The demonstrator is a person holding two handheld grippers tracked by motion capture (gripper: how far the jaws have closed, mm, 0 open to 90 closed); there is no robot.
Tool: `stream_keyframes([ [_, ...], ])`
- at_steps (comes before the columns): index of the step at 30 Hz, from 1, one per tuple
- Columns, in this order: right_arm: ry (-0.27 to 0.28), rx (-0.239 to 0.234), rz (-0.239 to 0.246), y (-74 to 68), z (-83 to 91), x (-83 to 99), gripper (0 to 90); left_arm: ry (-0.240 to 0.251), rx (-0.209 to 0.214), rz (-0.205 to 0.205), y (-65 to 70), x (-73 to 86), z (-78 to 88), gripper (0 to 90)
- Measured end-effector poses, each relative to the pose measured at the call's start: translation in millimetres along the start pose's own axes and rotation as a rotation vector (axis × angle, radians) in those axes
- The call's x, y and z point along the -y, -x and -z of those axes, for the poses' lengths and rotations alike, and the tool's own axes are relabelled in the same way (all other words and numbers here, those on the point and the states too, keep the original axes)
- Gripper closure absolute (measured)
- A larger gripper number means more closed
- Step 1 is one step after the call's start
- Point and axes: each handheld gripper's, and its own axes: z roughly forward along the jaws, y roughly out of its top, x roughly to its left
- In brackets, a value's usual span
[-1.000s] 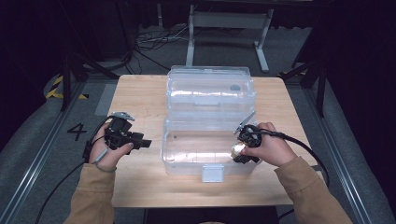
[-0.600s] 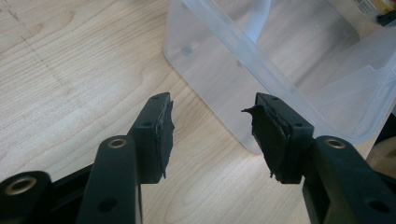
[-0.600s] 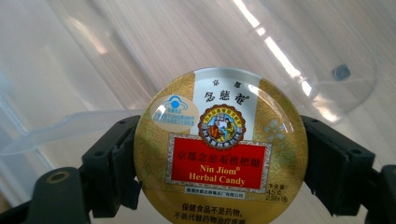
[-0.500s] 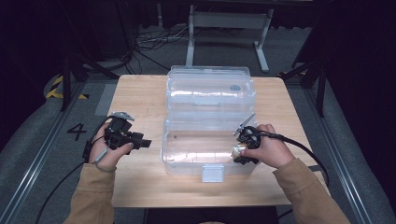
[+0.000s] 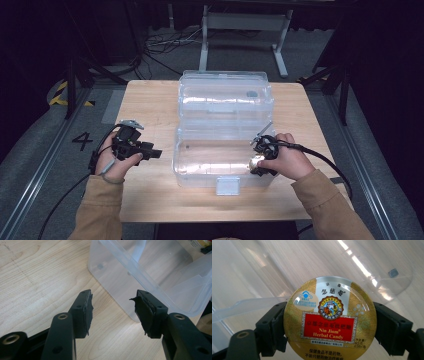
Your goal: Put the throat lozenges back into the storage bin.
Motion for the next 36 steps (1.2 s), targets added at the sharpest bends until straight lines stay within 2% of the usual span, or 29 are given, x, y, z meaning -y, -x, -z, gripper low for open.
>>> stream_keyframes([
  [21,0.009,-0.004,0.025,1.8,1.1,1.5,20.4,-0.005,0.001,-0.001,0.6,-0.5,-0.9,48.3],
  [27,0.043,-0.014,0.018,3.2,6.7,5.7,20.1,0.003,0.008,-0.001,1.1,-1.2,-0.6,48.2],
  [31,0.092,-0.048,0.029,3.7,15.5,9.1,19.2,0.015,0.028,-0.014,3.1,-3.3,0.1,48.1],
  [36,0.14,-0.049,0.036,5.2,25.8,13.1,20.2,0.035,0.046,-0.029,8.3,-6.9,1.3,48.0],
])
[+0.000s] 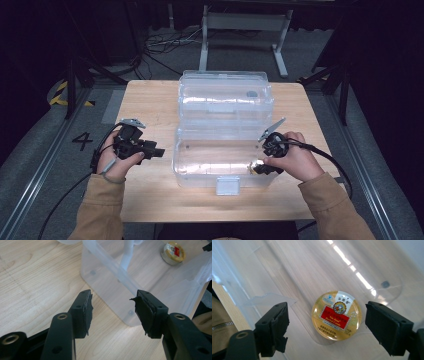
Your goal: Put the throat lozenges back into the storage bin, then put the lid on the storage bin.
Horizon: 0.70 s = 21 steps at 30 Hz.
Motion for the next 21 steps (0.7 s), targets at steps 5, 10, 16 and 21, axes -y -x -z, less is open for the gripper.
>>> stream_keyframes([
  [5,0.071,0.008,-0.02,1.2,17.9,4.4,26.9,0.01,0.013,-0.016,3.2,-3.4,0.2,48.1],
  [10,0.113,-0.014,-0.024,1.7,31.9,6.8,31.8,0.016,0.024,-0.024,5.8,-4.8,0.4,48.0],
  [16,0.178,-0.014,-0.026,5.3,54.6,6.2,38.5,0.021,0.046,-0.047,13.7,-6.6,2.7,46.6],
  [21,0.212,-0.009,-0.024,10.2,64.3,5.0,39.0,0.033,0.059,-0.065,20.3,-7.9,4.9,46.7],
])
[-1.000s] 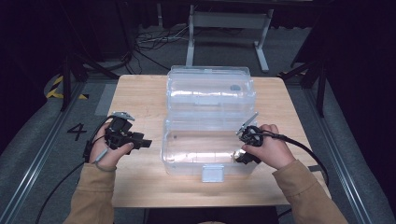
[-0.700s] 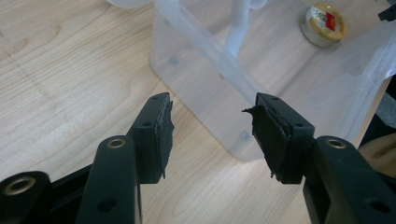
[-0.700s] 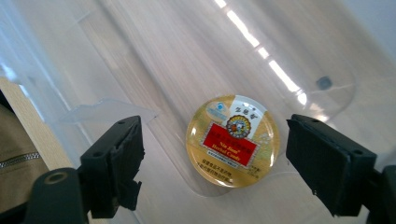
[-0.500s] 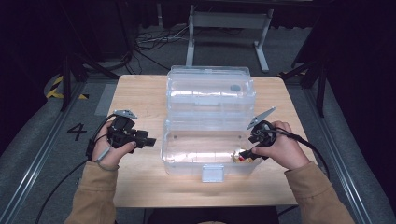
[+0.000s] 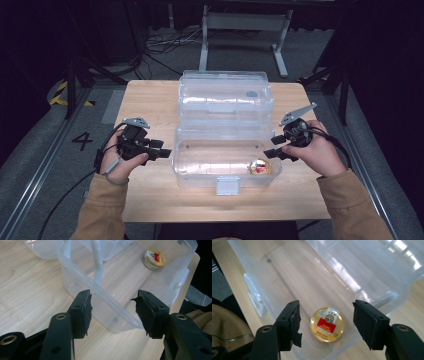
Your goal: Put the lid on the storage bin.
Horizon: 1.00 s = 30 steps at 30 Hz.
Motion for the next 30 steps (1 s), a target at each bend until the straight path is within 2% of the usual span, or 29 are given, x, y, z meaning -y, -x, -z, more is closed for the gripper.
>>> stream_keyframes([
  [8,0.09,0.027,0.018,11.2,14.1,-13.2,39.8,0.007,0.039,-0.049,18.2,-4.6,0.1,46.9],
  [16,0.132,0.048,0.032,21.7,18.3,-29.0,39.9,-0.024,0.07,-0.109,34.7,-6.5,-9.5,47.4],
  [20,0.146,0.058,0.036,26.8,17.7,-37.0,39.8,-0.033,0.081,-0.127,38.2,-6.8,-12.2,47.8],
  [21,0.158,0.057,0.042,28.4,17.4,-40.4,39.7,-0.036,0.097,-0.136,40.7,-6.9,-14.2,47.8],
  [25,0.175,0.06,0.049,31.1,16.7,-46.2,39.3,-0.041,0.114,-0.145,43.1,-6.7,-17.8,47.8],
  [30,0.208,0.06,0.051,36.4,13.2,-56.3,39.7,-0.072,0.141,-0.162,46.9,-5.0,-30.4,48.2],
])
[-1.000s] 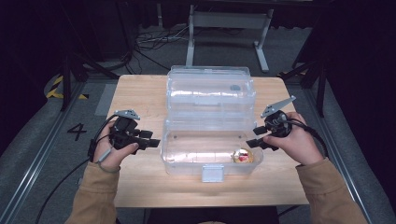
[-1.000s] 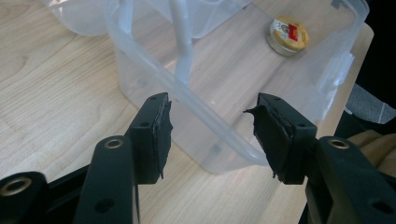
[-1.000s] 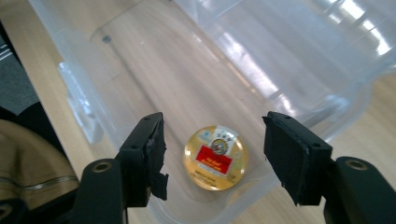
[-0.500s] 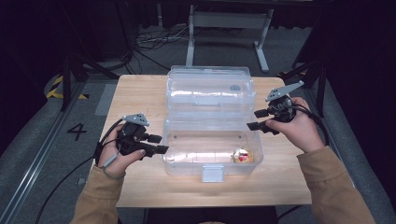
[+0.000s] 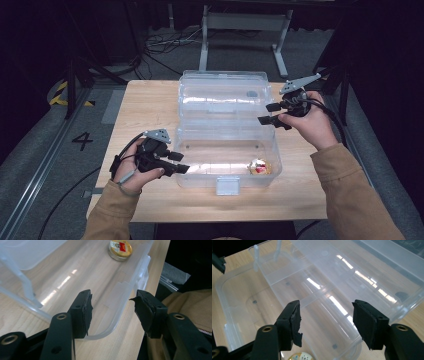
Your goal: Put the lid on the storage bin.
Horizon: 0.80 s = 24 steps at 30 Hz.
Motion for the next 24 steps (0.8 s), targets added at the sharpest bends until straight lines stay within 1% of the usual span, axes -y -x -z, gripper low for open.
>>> stream_keyframes([
  [4,0.033,0.003,0.012,3.4,-5.3,-7.4,39.6,-0.027,0.007,-0.004,1.4,1.1,-8.7,48.7],
  [8,0.047,0.004,0.016,6.5,-10.5,-13.7,40.8,-0.023,0.026,-0.002,0.5,2.7,-15.0,50.3],
  [11,0.057,-0.005,0.015,9.4,-15.5,-16.3,40.8,-0.039,0.035,-0.009,1.0,3.0,-20.6,50.8],
  [14,0.057,-0.003,0.021,13.1,-22.5,-17.7,40.8,-0.058,0.027,-0.022,3.2,2.4,-26.7,51.7],
  [16,0.056,-0.006,0.024,15.2,-26.1,-18.5,42.7,-0.062,0.032,-0.027,3.7,2.2,-29.8,53.6],
  [19,0.05,-0.032,0.034,17.1,-30.9,-19.8,46.7,-0.059,0.056,-0.02,1.9,4.2,-34.9,57.2],
  [21,0.042,-0.045,0.037,17.9,-33.8,-20.6,48.9,-0.077,0.052,-0.019,1.1,4.9,-38.8,58.6],
  [24,0.022,-0.064,0.036,20.0,-37.5,-20.8,52.8,-0.088,0.071,-0.025,1.0,5.3,-43.2,61.5],
])
